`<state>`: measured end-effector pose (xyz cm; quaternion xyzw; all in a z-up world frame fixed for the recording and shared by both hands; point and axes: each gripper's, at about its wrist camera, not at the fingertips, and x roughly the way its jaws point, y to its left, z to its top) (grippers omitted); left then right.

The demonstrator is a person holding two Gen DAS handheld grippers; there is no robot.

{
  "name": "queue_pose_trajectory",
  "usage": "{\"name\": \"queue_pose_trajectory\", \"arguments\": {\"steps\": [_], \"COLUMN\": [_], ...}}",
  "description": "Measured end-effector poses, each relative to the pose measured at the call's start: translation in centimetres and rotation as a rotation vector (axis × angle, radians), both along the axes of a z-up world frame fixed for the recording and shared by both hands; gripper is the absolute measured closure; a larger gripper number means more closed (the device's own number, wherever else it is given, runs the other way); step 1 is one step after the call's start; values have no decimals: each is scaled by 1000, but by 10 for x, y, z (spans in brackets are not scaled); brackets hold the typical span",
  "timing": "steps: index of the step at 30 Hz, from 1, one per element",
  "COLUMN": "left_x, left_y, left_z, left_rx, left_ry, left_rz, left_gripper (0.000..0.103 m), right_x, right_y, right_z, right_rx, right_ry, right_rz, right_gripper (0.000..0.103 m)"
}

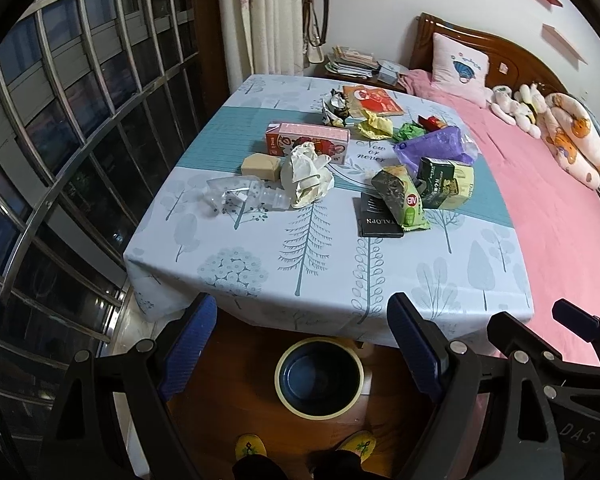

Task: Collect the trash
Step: 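Move both tools toward the cluttered table, then grasp the clear plastic bottle with the left tool while the right tool grasps the crumpled tissue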

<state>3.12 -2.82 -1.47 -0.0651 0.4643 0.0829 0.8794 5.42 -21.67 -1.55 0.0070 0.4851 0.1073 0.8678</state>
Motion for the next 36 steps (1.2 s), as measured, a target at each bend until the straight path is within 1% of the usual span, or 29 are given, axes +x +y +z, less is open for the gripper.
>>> {"name": "queue_pose_trajectory", "arguments": {"steps": [8,11,14,18,20,23,25,29,33,36], "left_x": [3,2,3,15,24,45,62,102,143,168], "left_y": [-7,-5,-2,15,26,48,63,98,134,153], "left_z": [-2,0,3,9,11,13,14,10,-8,-28], "left_rx": [7,7,26,45,40,31,32,31,24,25], "left_ry": [14,10,5,-9,-11,-14,-18,3,43,103], "left_rz": [85,103,109,106,101,77,47,-38,-128,-209], "left_gripper": [17,17,17,17,17,17,17,17,17,17], "right_x": [19,25,32,42,50,67,78,106,134,156], "right_y": [-3,-1,5,15,22,37,46,71,97,119], "right_z": [-3,-4,-4,1,3,4,5,3,-8,-26], "right_rx": [10,18,34,45,40,51,52,54,67,88], "right_ry": [7,11,15,-11,-25,-17,-14,3,37,88], "right_rz": [102,130,152,159,152,138,112,45,-7,-37], "right_gripper": [0,5,8,10,10,10,14,17,17,17]}}
